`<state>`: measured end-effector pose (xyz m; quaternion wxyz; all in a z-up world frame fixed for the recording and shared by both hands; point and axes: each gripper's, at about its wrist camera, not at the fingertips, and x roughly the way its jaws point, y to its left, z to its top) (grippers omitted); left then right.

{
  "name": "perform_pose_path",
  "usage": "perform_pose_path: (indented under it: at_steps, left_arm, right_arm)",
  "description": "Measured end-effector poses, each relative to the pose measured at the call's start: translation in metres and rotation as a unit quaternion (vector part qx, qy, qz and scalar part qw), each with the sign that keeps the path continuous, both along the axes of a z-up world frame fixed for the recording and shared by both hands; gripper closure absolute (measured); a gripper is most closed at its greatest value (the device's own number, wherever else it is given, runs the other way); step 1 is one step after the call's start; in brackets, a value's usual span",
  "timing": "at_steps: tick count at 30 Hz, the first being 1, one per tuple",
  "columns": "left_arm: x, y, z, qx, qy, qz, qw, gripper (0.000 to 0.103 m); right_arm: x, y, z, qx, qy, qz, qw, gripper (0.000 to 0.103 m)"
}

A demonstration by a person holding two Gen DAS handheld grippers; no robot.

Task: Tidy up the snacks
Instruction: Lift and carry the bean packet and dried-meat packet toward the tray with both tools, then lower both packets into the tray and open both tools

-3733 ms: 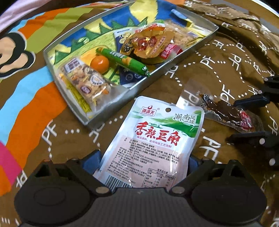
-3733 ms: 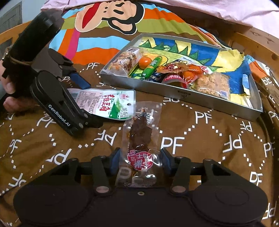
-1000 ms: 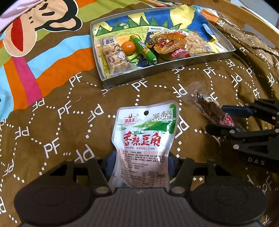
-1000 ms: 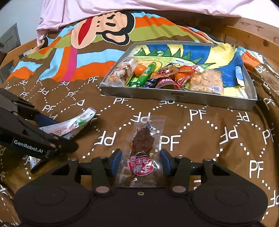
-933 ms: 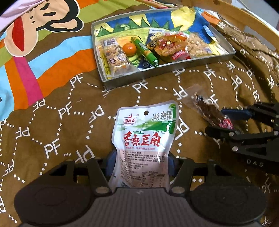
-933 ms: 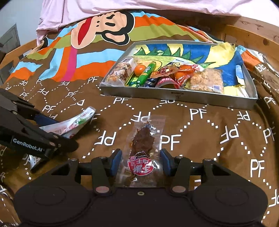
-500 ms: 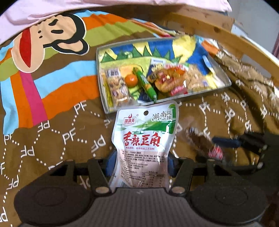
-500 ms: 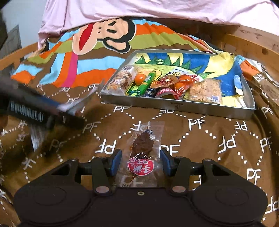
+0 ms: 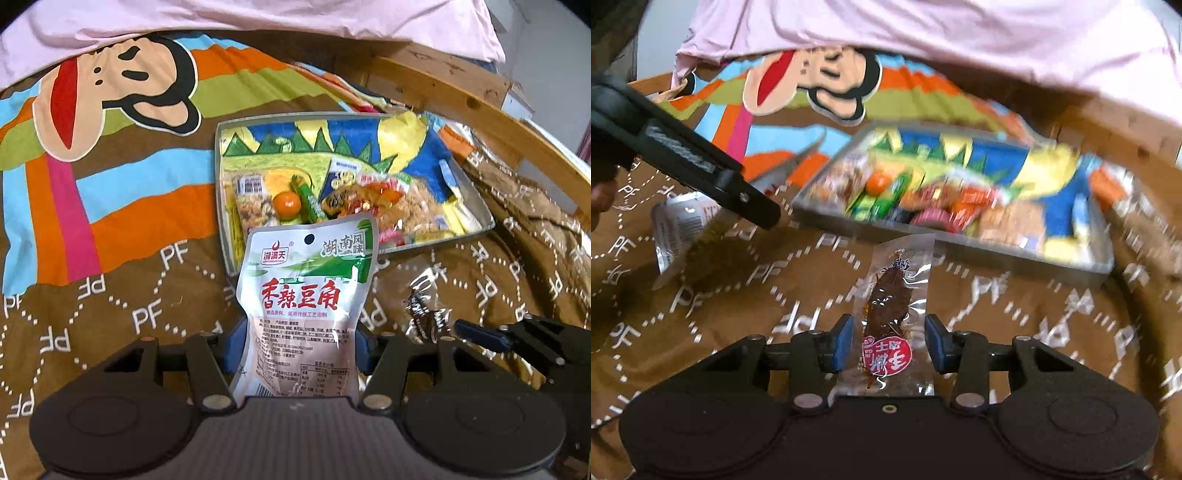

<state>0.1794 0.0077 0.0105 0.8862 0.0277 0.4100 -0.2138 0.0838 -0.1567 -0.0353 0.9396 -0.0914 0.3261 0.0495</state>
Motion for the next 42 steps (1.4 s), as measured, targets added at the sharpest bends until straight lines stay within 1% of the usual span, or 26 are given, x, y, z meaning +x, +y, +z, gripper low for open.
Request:
perform_pose_path:
  at_steps: [4,9,13,17,22,26,29,33,36,39,41,42]
  left_arm:
    - [0.02,-0.008,0.009,-0.018,-0.011,0.004,0.9998,0.042]
    - [0.059,-0.024,0.021,-0.032,-0.026,0.002,0.9992,0.041]
    - [0.093,-0.038,0.016,-0.037,-0.032,0.003,0.9988,0.041]
    - [0.125,-0.055,0.004,-0.035,-0.023,0.009,0.9991,0.041]
    - [0.145,-0.074,-0.008,-0.021,-0.023,0.011,0.9995,0.041]
    - [0.153,-0.087,-0.018,-0.004,-0.024,0.01,0.9997,0.04]
    - [0.155,-0.092,-0.023,0.002,-0.026,0.012,0.9996,0.039]
    - [0.158,-0.096,-0.028,0.007,-0.026,0.02,0.9994,0.034]
    - [0.158,-0.101,-0.029,0.017,-0.029,0.02,0.9992,0.031]
    - [0.153,-0.102,-0.026,0.02,-0.035,0.021,0.999,0.02]
    - [0.149,-0.102,-0.021,0.024,-0.043,0.022,0.9985,0.018]
    - [0.147,-0.103,-0.019,0.027,-0.045,0.023,0.9984,0.017]
  right_arm:
    - [0.003,-0.003,0.014,-0.022,-0.051,-0.004,0.998,0.06]
    - [0.037,-0.025,0.033,0.001,-0.091,-0.031,0.995,0.059]
    - [0.074,-0.049,0.036,0.018,-0.11,-0.065,0.992,0.059]
    - [0.108,-0.073,0.03,0.053,-0.115,-0.099,0.987,0.059]
    - [0.133,-0.095,0.012,0.081,-0.104,-0.13,0.983,0.059]
    - [0.137,-0.099,-0.004,0.086,-0.09,-0.139,0.982,0.059]
    - [0.139,-0.1,-0.006,0.092,-0.091,-0.14,0.982,0.058]
    - [0.142,-0.101,-0.009,0.096,-0.092,-0.138,0.982,0.056]
    - [0.144,-0.103,-0.011,0.097,-0.09,-0.142,0.981,0.052]
    - [0.143,-0.104,-0.008,0.096,-0.089,-0.144,0.981,0.051]
    - [0.139,-0.105,-0.003,0.102,-0.092,-0.148,0.979,0.039]
    - [0.137,-0.107,0.0,0.108,-0.095,-0.148,0.978,0.037]
